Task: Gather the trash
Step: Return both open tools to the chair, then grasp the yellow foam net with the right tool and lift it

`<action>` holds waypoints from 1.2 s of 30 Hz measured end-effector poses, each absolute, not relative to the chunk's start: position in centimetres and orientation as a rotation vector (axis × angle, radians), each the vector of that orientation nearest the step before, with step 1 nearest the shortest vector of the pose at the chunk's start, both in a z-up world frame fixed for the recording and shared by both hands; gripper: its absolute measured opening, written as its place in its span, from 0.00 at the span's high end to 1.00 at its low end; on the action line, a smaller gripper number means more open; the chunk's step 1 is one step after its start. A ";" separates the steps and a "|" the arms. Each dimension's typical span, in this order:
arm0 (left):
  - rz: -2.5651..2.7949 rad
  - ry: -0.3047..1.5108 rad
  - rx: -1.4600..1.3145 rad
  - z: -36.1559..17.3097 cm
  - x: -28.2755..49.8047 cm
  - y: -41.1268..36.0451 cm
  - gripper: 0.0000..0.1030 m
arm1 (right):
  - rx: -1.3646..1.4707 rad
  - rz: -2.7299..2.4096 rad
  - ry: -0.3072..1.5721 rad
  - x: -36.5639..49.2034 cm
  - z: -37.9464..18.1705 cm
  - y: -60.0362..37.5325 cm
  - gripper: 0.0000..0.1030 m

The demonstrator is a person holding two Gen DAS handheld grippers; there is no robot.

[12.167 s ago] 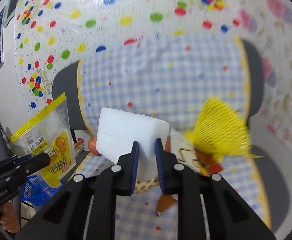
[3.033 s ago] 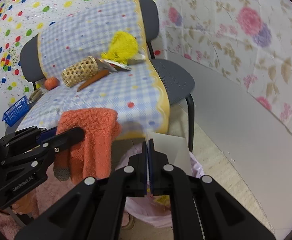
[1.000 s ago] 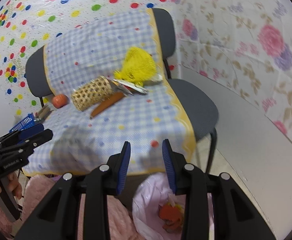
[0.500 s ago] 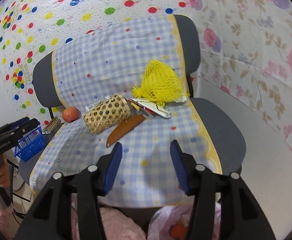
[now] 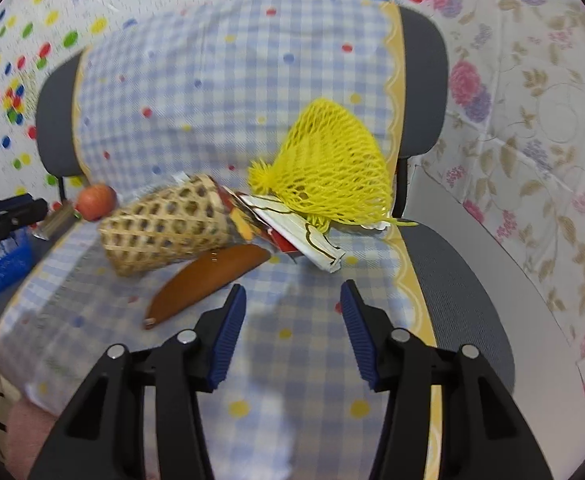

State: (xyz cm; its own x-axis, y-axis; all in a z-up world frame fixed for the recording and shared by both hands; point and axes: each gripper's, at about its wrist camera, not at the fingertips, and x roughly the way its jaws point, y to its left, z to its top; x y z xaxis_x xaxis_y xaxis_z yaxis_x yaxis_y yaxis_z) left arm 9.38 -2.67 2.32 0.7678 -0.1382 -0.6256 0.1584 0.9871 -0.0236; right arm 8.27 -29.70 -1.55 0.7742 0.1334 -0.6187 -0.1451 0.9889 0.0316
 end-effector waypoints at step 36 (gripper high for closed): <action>-0.118 0.682 0.053 2.1 14.0 -3.7 0.18 | 0.115 0.068 0.614 21.4 0.0 -36.4 0.25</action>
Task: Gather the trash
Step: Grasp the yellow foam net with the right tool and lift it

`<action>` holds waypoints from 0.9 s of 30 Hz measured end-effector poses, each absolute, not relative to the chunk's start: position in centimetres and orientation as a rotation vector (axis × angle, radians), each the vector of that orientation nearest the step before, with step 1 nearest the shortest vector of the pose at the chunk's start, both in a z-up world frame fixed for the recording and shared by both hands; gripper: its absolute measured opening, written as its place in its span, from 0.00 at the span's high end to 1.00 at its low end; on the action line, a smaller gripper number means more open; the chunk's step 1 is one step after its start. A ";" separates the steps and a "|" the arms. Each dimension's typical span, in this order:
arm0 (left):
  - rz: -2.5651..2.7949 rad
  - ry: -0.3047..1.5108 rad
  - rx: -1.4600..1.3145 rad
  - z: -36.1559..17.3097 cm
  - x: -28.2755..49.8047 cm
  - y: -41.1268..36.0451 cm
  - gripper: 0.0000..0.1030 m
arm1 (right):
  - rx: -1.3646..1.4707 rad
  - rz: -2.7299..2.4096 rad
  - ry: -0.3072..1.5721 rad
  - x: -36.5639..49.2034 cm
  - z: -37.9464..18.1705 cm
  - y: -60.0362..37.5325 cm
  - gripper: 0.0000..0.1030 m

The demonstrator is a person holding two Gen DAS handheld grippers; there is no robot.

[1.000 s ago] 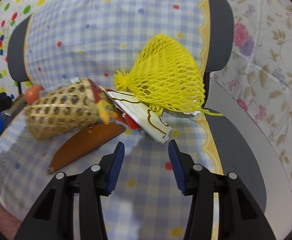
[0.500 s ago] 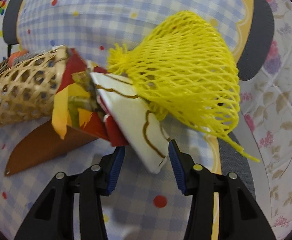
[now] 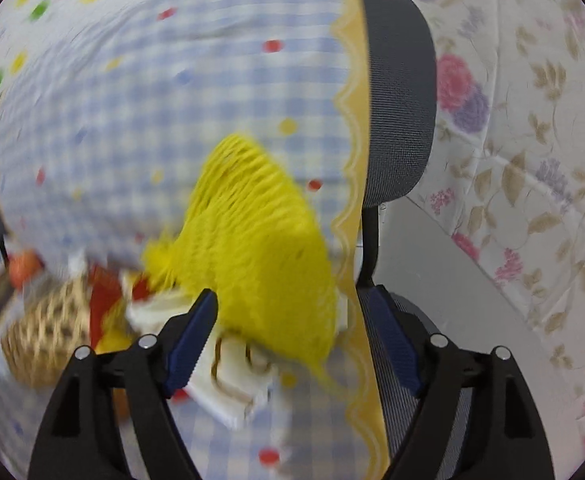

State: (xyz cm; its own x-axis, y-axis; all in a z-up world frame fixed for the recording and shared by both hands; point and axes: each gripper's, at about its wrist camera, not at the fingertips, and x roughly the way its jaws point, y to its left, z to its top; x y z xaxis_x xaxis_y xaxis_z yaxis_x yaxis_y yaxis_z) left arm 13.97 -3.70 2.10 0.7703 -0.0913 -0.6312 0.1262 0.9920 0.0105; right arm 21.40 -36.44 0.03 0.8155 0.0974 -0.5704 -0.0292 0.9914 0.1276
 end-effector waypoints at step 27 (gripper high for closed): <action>-0.045 0.594 0.021 7.2 4.5 1.8 0.18 | 0.110 0.441 0.414 4.6 8.7 -25.0 0.88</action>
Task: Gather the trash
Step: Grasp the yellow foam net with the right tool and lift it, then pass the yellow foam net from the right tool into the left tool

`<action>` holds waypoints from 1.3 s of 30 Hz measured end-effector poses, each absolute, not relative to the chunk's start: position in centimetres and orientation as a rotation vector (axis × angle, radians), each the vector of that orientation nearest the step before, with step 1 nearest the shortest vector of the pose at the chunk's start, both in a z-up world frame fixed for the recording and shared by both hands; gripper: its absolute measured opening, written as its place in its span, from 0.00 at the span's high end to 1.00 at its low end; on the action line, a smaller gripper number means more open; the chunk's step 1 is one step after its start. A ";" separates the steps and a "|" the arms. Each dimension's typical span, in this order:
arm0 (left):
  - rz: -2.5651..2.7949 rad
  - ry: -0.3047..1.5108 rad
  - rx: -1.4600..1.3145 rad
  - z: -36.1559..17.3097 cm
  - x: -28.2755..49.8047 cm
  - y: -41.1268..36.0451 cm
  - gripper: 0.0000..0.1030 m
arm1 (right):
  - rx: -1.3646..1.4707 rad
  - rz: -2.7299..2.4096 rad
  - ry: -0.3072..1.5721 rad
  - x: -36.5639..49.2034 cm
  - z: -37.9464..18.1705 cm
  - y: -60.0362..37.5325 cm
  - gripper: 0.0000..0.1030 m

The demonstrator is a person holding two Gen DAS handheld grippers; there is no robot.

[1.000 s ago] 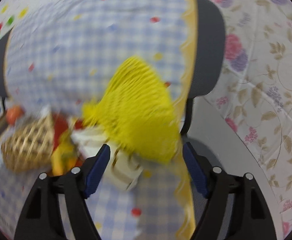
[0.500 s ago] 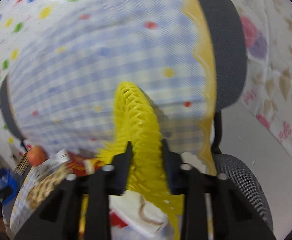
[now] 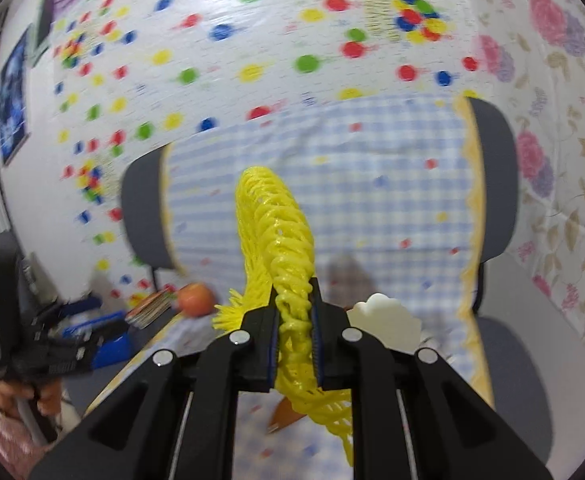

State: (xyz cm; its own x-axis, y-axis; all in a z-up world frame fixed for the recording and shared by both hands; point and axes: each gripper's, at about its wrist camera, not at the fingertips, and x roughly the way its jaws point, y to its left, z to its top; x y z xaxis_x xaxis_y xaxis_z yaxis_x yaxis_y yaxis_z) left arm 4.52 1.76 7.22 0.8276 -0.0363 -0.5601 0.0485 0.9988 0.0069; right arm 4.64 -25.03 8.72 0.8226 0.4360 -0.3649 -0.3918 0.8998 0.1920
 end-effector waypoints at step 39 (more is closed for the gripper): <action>-0.185 0.586 -0.013 7.9 2.6 -0.7 0.87 | -0.072 0.328 0.500 -0.6 -1.0 -25.1 0.48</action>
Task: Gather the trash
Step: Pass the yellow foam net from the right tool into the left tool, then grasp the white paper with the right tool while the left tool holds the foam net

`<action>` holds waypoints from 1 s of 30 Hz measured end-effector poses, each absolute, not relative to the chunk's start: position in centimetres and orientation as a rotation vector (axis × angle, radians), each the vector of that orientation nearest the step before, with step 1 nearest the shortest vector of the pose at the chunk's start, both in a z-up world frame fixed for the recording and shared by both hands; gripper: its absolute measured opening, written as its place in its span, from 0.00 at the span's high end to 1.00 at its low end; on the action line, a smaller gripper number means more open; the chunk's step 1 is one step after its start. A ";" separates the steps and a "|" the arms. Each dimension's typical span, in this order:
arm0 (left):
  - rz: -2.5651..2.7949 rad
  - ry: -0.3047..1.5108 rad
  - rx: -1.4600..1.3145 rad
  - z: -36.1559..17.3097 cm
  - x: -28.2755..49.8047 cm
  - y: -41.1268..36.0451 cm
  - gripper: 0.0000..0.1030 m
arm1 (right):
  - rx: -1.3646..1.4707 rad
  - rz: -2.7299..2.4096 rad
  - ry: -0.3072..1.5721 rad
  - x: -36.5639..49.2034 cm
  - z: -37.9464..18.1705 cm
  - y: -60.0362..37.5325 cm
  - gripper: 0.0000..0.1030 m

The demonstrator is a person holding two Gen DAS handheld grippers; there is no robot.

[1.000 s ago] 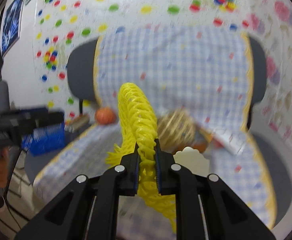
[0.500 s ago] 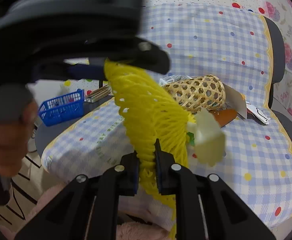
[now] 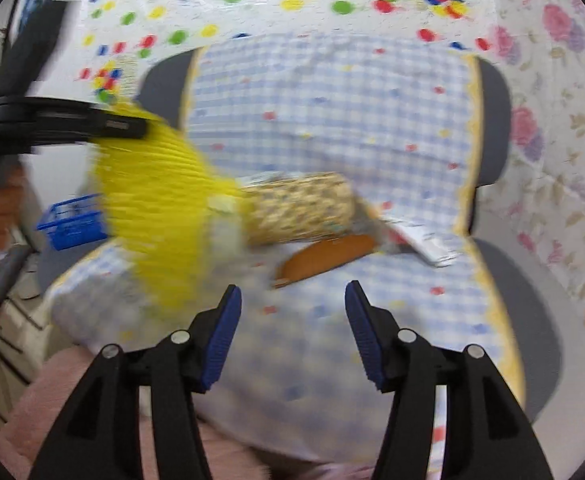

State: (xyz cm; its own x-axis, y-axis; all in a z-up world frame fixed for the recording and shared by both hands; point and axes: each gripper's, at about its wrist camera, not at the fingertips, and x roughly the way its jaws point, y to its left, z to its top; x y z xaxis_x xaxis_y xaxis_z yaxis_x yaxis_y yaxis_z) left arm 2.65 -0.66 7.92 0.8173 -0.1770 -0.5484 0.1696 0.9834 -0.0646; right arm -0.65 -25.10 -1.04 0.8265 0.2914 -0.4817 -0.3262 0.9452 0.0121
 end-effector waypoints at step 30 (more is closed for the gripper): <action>-0.114 0.540 -0.017 7.0 5.3 0.9 0.87 | 0.028 0.170 0.715 12.7 -1.0 -32.4 0.97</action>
